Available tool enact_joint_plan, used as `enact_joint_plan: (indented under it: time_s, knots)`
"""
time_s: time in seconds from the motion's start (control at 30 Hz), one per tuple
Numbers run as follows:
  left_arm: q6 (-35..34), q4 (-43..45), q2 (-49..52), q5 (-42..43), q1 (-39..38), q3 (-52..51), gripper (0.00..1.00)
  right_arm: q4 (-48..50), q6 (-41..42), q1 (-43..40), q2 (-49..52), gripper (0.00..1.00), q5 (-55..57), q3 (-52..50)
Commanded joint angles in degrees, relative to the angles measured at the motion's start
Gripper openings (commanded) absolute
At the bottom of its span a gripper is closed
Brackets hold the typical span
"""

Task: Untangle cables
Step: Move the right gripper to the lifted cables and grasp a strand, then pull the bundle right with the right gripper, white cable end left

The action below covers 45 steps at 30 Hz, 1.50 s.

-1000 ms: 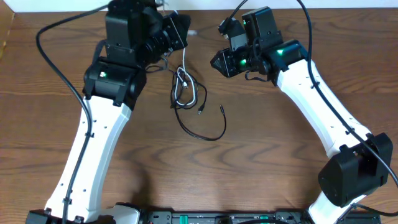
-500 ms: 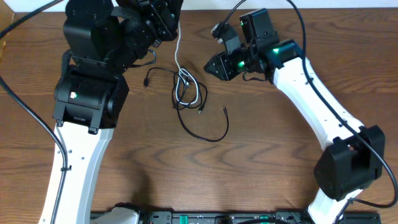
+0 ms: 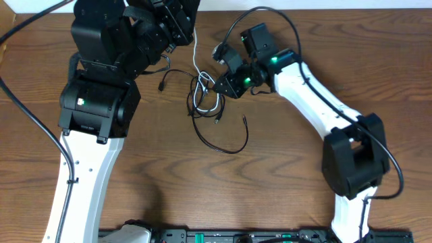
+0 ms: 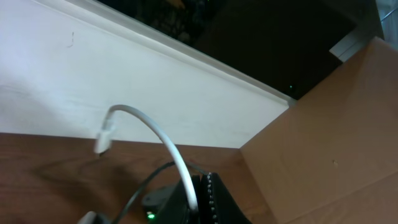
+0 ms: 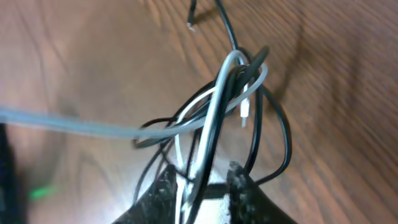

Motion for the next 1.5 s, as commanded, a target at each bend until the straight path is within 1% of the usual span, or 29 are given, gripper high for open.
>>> enact_joint_plan:
  time_s: [0.0,0.07,0.17,0.27,0.33,0.43,0.5,0.57,0.67,0.9,0.97,1.07,1.13,1.2,1.3,1.43,1.47]
  knots:
    - [-0.5,0.2,0.0,-0.1,0.0,0.9,0.08,1.5,-0.5,0.6,1.3,0.09,2.0,0.2]
    - [-0.5,-0.2,0.0,-0.1,0.0,0.9,0.08,2.7,1.7,0.6,1.3,0.01,5.7,0.3]
    - [-0.5,-1.3,0.0,-0.1,0.0,0.9,0.07,4.1,5.3,-0.2,0.7,0.01,10.6,0.6]
    - [-0.4,-2.1,0.0,-0.6,0.0,0.9,0.07,4.0,7.7,-2.2,-1.3,0.01,10.7,1.6]
    - [-0.5,-2.1,0.0,-0.5,0.2,0.9,0.08,3.9,10.7,-3.8,-3.4,0.01,10.7,1.9]
    - [-0.5,-2.1,0.0,-0.5,0.8,0.9,0.08,3.7,17.5,-7.0,-6.8,0.01,10.9,2.0]
    - [-0.5,-2.1,-0.1,-0.5,1.3,0.9,0.08,2.2,26.0,-9.8,-8.3,0.01,14.4,2.0]
    - [-0.7,-2.1,-0.2,-0.5,1.6,0.9,0.07,0.3,31.7,-12.2,-8.5,0.01,16.8,2.0]
    - [-0.9,-2.1,-0.5,-0.5,2.2,0.9,0.07,-1.9,35.6,-15.3,-6.8,0.01,17.4,1.6]
    - [-0.9,-2.1,-2.5,-0.5,4.4,0.9,0.07,-6.9,36.5,-21.2,0.1,0.01,17.9,1.5]
    - [-0.9,-2.7,-2.9,-0.5,5.4,0.9,0.07,-7.2,33.9,-22.3,1.2,0.01,15.1,1.5]
    - [-0.4,-4.7,-3.0,-0.5,6.8,0.9,0.07,-6.5,27.7,-23.0,1.5,0.01,9.1,1.5]
    - [0.5,-6.9,-2.8,-0.5,8.3,0.8,0.07,-6.6,25.3,-22.9,1.1,0.01,8.1,1.6]
    - [0.4,-8.0,-2.8,-0.5,9.9,0.8,0.07,-6.8,24.7,-22.9,0.9,0.01,8.2,1.6]
    - [0.0,-8.1,-3.0,-0.4,12.2,0.9,0.08,-7.7,26.3,-23.0,0.9,0.01,10.4,1.6]
    - [-1.4,-4.7,-4.1,1.5,14.0,0.9,0.07,-11.6,36.9,-23.1,0.9,0.01,25.6,1.5]
    - [-1.6,-3.7,-4.5,1.5,14.2,0.9,0.07,-11.8,37.3,-23.1,1.0,0.01,27.8,1.4]
